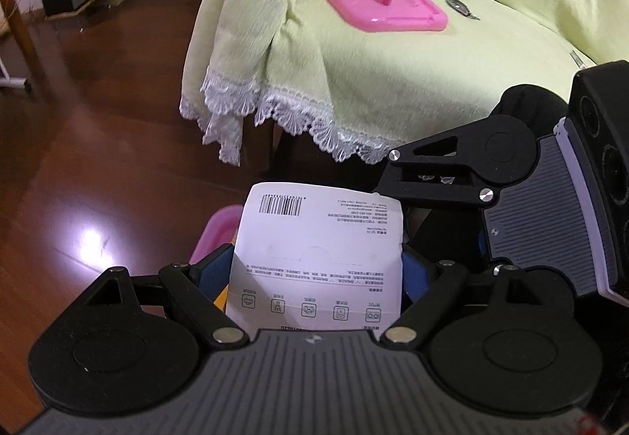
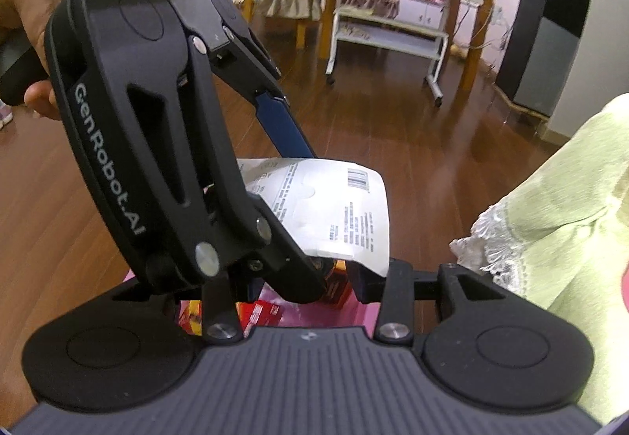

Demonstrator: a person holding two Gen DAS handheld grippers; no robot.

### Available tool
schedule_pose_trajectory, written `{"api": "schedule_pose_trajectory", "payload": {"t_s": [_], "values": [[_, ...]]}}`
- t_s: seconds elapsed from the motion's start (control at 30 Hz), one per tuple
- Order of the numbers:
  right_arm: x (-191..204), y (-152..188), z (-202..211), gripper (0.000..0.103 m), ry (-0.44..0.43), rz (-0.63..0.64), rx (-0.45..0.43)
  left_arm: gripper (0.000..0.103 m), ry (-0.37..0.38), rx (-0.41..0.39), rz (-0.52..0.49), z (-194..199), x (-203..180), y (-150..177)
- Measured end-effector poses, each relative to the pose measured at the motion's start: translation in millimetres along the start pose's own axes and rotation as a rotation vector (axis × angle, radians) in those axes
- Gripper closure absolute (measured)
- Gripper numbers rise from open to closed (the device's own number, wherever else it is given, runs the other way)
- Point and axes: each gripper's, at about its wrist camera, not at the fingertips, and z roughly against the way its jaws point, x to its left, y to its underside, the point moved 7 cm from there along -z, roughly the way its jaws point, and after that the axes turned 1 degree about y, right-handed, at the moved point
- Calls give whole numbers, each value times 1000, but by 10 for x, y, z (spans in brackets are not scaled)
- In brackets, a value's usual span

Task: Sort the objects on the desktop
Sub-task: 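Carry the white receipt card with the left tool over the pink tub, then lower the receipt card into the pink tub and open the left tool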

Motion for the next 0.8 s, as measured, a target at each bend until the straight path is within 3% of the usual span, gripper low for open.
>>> {"api": "schedule_pose_trajectory", "payload": {"t_s": [0.5,0.8], "values": [[148,199,-183,66,-22,56,130,18,-41,-22,217,-204,325,485],[31,300,-195,66,18,5,182,18,-129,18,355,-359,479,854]]}}
